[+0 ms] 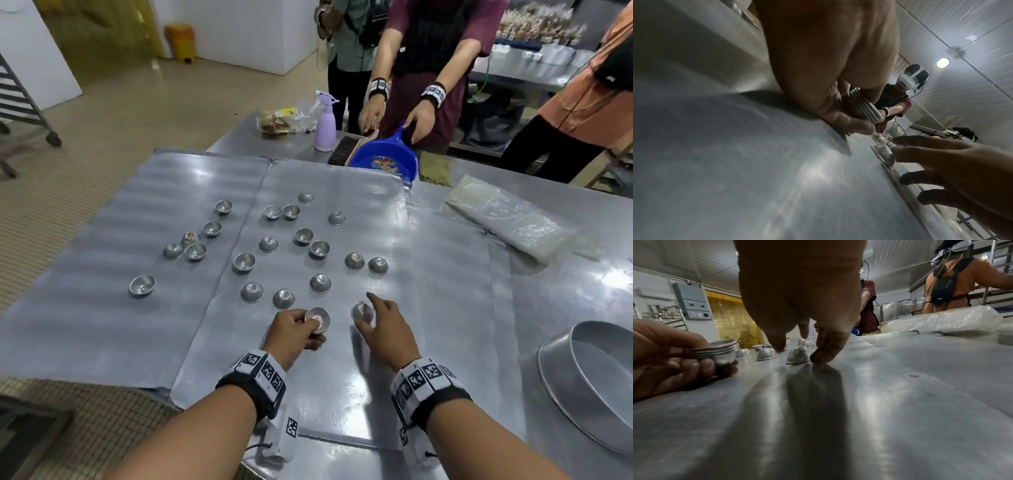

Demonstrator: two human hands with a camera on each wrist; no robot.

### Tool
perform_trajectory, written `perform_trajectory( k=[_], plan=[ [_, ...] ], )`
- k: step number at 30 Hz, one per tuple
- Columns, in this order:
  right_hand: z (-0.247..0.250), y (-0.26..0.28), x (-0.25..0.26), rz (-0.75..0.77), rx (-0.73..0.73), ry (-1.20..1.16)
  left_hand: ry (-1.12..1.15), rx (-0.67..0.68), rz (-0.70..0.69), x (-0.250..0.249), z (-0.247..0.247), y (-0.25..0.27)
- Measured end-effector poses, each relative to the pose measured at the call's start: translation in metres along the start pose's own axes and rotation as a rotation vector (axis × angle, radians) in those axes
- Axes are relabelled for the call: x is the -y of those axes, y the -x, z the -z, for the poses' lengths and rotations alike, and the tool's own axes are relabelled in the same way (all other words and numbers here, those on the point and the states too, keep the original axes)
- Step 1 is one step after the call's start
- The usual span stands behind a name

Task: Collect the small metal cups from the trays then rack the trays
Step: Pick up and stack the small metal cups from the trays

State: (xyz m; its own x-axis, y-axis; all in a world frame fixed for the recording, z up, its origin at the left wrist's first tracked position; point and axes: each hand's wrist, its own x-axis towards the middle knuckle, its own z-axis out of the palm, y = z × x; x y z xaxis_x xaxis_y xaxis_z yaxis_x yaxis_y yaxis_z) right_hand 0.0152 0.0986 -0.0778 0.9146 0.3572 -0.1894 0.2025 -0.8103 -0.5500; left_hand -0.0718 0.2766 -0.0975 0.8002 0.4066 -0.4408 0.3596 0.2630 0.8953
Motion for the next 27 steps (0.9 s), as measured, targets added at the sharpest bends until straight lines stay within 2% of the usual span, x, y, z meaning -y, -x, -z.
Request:
perform_trajectory(
  k=[2, 6, 15, 20, 27],
  plan=[
    [-0.002, -0.004, -0.004, 0.009, 0.072, 0.022, -0.006, -0.002, -0.004, 0.001, 0.0, -0.001],
    [-0.006, -0.007, -0.004, 0.002, 0.107, 0.077, -0.008, -0.008, -0.02, 0.003, -0.002, -0.003],
    [-0.009, 0.006, 0.001, 0.026, -0.05, 0.03, -0.01, 0.007, -0.033, 0.009, -0.001, -0.009],
    [-0.012, 0.004, -0.006, -0.019, -0.013, -0.023, -0.005, 0.014, -0.046, 0.009, 0.0, -0.01],
    [-0.015, 0.012, -0.008, 0.014, -0.086, -0.076, 0.01, 0.028, -0.053, 0.012, 0.001, -0.011]
  ],
)
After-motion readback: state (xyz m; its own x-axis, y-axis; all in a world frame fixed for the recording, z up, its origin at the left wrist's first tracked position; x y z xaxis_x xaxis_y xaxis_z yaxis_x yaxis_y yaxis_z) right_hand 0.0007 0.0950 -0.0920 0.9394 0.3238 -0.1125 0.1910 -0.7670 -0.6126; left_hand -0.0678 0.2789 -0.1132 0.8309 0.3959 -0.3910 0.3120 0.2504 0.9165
